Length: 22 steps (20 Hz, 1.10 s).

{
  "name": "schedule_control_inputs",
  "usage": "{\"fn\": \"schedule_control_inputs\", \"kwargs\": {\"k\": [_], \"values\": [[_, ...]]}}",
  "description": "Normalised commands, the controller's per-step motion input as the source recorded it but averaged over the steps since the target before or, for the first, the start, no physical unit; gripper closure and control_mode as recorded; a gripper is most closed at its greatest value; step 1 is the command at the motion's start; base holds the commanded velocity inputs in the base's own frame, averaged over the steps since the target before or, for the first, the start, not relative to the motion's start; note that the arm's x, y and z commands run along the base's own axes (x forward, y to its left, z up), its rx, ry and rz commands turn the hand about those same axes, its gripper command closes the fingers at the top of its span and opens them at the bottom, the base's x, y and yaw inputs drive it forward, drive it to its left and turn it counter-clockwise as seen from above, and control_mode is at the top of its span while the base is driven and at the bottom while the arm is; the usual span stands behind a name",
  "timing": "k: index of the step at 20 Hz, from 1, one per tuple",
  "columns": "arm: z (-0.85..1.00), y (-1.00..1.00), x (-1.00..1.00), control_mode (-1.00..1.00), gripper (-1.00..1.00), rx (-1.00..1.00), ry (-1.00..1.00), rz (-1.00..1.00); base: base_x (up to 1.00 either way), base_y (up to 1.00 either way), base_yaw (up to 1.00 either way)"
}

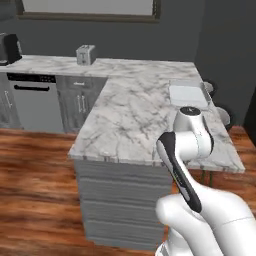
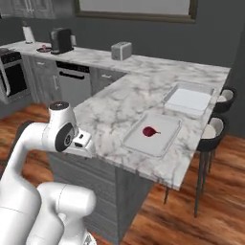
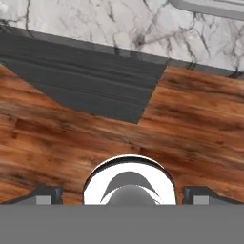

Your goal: Place the cold items (pear and peach) from the fridge in one tupperware on the dining counter. Place the warm items (hot dog and kebab skewer) in the stove area in another tupperware.

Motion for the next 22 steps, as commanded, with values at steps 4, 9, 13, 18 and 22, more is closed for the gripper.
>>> {"fn": "schedule_control_inputs", "kwargs": {"k": [4, 9, 13, 18, 22], "values": [[0.00, 0.00, 0.00, 1.00, -1.00, 0.00, 0.00, 0.00, 0.00, 0.37, 1.00], [0.00, 0.00, 0.00, 1.00, -1.00, 0.00, 0.00, 0.00, 0.01, 0.30, 0.92], [0.00, 0.00, 0.00, 1.00, -1.00, 0.00, 0.00, 0.00, 0.39, 0.90, 0.48], [0.00, 0.00, 0.00, 1.00, -1.00, 0.00, 0.00, 0.00, 0.94, 0.99, 0.11], [0.00, 0.00, 0.00, 1.00, -1.00, 0.00, 0.00, 0.00, 1.00, 0.83, -0.20]]}}
